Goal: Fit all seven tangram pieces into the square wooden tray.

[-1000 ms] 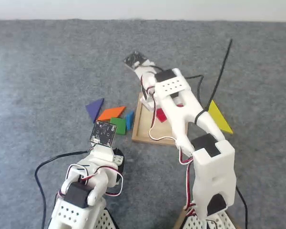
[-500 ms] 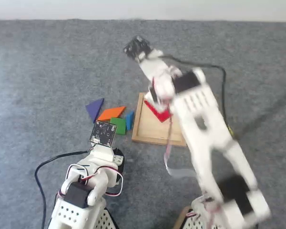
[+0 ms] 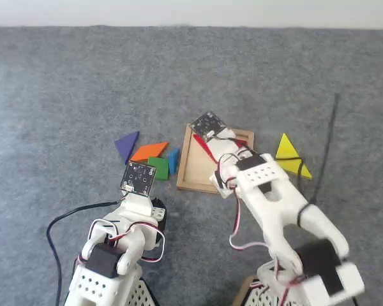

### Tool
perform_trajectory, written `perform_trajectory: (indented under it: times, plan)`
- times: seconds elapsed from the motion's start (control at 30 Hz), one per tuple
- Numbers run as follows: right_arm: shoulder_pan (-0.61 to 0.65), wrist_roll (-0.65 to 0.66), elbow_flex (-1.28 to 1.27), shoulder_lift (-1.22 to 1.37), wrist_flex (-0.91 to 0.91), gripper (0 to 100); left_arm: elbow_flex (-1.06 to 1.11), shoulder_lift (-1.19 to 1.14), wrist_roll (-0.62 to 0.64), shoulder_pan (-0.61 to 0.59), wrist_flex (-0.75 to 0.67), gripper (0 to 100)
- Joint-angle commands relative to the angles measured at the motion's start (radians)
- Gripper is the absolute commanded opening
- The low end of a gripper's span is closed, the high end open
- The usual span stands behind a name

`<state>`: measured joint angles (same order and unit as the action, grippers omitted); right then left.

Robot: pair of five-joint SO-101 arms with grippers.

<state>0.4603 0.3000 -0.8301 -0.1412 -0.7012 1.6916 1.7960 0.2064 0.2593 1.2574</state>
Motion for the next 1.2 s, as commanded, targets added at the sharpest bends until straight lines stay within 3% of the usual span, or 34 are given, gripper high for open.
perform_trajectory:
  times: [0.0,0.1,0.53,0.8,0.9,1.03,1.17]
  plan:
    - [-0.028,-0.055,0.135,0.125,0.022,22.9,-0.008,0.018,0.006,0.005,0.003,1]
    - [-0.031,-0.08,0.23,0.194,-0.012,19.4,-0.008,0.018,0.006,0.005,0.003,1]
    - [-0.105,-0.075,0.502,0.387,-0.022,23.0,-0.008,0.018,0.006,0.005,0.003,1]
    - [-0.096,-0.054,0.43,0.114,-0.12,23.0,-0.008,0.018,0.006,0.005,0.003,1]
    - [-0.091,-0.017,0.396,-0.082,-0.232,23.0,-0.008,0.018,0.006,0.005,0.003,1]
    - [-0.116,0.086,0.422,-0.265,-0.539,23.1,-0.008,0.018,0.006,0.005,0.003,1]
    - [-0.297,0.203,0.485,-0.24,-0.716,23.2,-0.008,0.018,0.006,0.005,0.003,1]
